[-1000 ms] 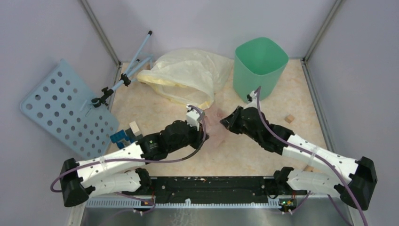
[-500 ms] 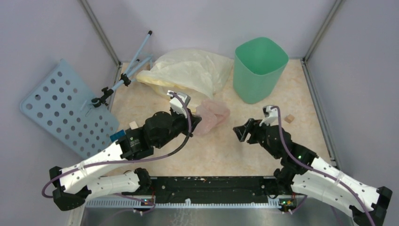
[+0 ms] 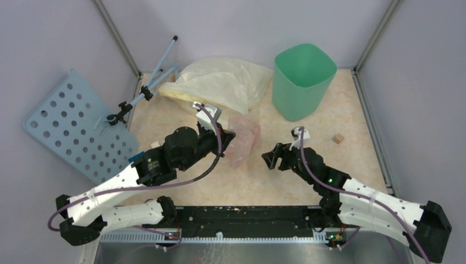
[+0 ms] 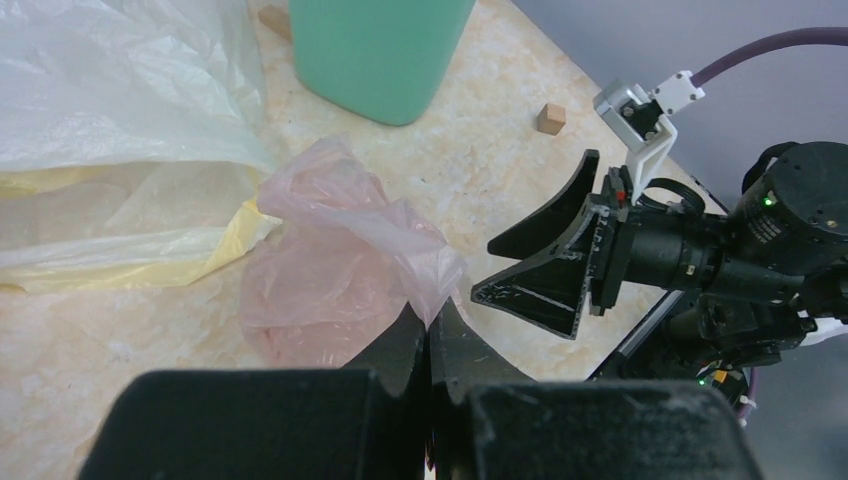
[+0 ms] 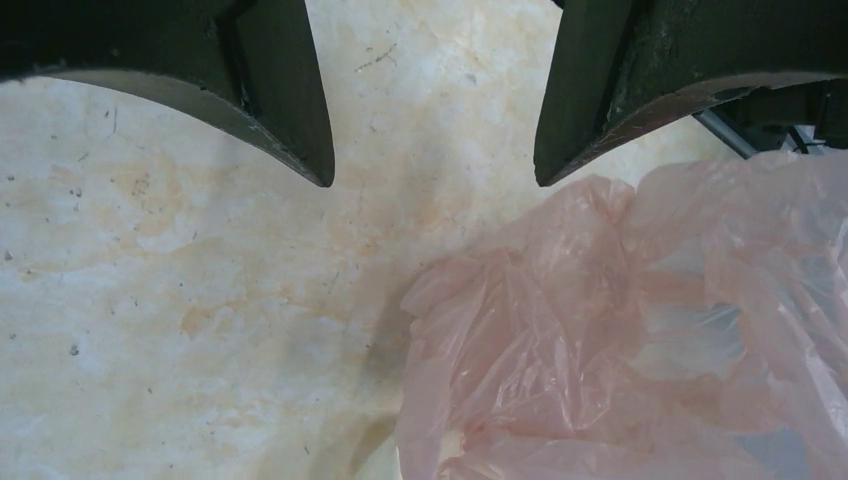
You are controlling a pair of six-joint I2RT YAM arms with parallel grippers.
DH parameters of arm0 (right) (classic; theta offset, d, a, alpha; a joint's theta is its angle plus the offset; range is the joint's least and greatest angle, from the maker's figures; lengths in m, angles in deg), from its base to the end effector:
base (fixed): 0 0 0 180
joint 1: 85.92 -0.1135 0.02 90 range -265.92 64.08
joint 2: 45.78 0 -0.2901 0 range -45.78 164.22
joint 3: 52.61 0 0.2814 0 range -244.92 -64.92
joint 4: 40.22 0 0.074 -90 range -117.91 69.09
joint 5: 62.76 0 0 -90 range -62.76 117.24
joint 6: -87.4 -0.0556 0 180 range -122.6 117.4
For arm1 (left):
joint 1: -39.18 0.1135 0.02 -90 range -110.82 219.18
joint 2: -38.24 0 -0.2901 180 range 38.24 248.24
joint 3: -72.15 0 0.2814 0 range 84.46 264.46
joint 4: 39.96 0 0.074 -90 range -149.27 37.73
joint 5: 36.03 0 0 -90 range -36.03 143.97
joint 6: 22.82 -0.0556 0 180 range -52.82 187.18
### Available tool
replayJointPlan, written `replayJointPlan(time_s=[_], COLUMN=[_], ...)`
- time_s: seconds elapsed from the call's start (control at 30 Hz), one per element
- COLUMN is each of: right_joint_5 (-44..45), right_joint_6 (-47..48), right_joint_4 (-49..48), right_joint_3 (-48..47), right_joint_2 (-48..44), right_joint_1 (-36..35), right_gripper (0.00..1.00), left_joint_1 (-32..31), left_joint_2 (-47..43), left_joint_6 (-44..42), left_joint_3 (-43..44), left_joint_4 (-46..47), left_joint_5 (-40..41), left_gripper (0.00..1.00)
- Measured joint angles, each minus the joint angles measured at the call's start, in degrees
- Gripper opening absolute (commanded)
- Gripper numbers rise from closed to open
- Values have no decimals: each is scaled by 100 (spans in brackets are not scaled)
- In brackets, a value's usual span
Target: Put the trash bags into the trash bin
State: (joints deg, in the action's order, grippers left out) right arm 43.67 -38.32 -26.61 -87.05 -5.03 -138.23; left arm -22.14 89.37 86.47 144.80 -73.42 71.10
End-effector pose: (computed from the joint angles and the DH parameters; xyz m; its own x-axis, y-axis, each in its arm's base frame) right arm 0.1345 0.1484 0.2286 -0.5173 0.2463 -0.8196 -0.3626 0.8044 0.4707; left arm 0.1219 -0.1888 0.4163 -0.3250 -0.0637 -0.9436 0.6280 0.7315 -0.2657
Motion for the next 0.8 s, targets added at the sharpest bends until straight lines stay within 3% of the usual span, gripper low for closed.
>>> replayJointPlan(time_s=[0.43, 0.8], right_joint_5=[-131, -675], right_joint_6=[15, 31], right_joint_4=[-1349, -2024], right_joint_3=[-730, -1281], right_joint_2=[1840, 3143], right_joint_1=[313, 671], right_gripper=[59, 54], left_joint_1=[-2, 0], left_joint_2=[-133, -254], left_joint_6=[-22, -83], left_joint_3=[0, -2], left_joint_4=[-44, -72], left_joint_5=[-66, -74], left_gripper=[0, 0])
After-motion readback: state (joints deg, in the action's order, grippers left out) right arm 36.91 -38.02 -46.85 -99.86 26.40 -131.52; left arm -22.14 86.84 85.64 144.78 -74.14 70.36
